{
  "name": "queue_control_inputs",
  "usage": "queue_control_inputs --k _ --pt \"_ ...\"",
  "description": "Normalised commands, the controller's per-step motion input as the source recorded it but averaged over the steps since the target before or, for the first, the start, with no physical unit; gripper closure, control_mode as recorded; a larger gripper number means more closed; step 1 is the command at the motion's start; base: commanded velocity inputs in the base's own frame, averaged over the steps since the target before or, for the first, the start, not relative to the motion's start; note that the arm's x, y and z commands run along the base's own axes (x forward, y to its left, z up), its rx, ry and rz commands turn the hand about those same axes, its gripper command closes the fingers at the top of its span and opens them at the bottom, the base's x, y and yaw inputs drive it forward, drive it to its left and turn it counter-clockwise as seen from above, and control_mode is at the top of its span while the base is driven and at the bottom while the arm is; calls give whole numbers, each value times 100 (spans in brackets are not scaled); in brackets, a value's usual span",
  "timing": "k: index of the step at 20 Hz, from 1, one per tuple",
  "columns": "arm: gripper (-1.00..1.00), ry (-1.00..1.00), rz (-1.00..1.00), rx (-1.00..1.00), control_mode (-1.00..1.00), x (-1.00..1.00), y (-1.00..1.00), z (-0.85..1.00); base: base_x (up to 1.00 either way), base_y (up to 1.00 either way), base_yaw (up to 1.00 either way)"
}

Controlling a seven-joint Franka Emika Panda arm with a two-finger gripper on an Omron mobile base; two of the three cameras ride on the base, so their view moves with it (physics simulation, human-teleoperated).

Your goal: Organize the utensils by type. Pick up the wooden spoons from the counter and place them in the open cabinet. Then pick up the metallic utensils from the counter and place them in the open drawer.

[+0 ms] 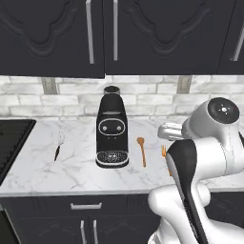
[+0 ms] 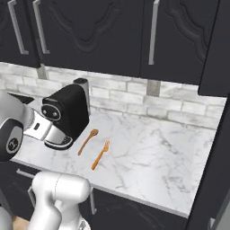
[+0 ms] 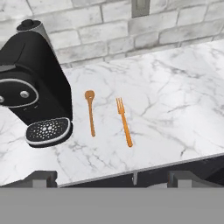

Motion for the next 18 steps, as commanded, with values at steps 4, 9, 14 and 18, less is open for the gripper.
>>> queue_control_inputs --k 4,9,14,18 --pt "-100 0 0 0 100 0 0 0 69 0 6" --pt "-100 0 0 0 100 0 0 0 38 0 3" --pt "-100 0 0 0 100 0 0 0 1 0 0" --pt "-100 0 0 0 100 0 0 0 0 0 0"
